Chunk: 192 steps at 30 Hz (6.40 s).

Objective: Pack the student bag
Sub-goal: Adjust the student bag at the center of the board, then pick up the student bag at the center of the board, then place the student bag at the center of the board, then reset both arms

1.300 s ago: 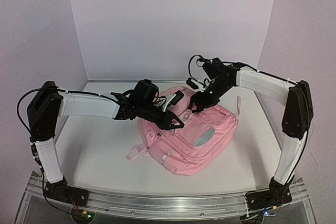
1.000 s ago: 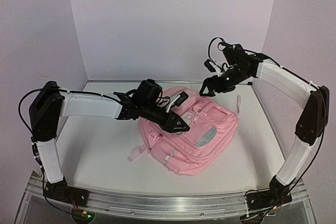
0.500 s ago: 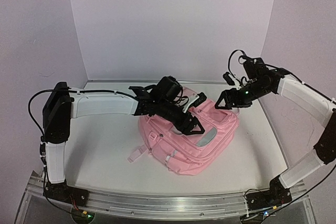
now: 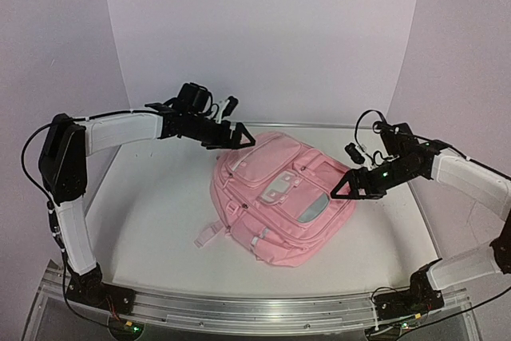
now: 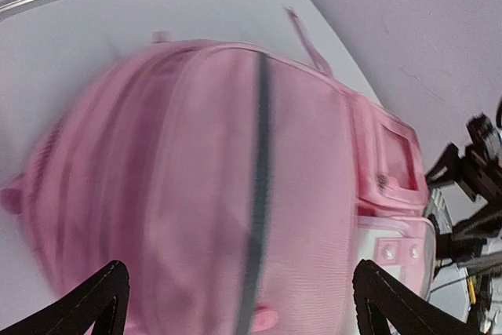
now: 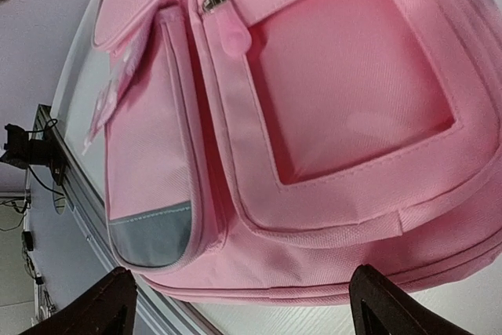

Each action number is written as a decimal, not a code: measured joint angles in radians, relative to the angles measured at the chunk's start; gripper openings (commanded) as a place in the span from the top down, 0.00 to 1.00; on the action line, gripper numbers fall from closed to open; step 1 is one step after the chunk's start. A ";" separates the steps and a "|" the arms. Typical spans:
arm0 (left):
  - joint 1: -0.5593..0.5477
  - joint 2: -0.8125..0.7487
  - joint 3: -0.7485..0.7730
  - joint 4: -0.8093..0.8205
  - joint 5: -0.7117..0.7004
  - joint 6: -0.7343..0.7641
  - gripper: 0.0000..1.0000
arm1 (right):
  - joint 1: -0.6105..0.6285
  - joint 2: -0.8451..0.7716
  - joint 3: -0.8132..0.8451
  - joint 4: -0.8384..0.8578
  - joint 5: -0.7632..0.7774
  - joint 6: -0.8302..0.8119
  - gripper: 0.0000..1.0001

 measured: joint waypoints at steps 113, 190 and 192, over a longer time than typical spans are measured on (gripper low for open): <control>-0.062 -0.123 -0.594 0.625 0.140 -0.450 0.74 | -0.058 0.577 0.340 0.013 -0.257 0.112 0.80; 0.352 -0.423 -0.259 -0.114 0.009 -0.115 0.00 | -0.113 0.398 0.606 0.121 -0.084 0.108 0.02; 0.384 -0.457 -0.265 -0.145 -0.027 -0.113 0.00 | -0.139 0.370 0.592 0.105 -0.065 0.079 0.02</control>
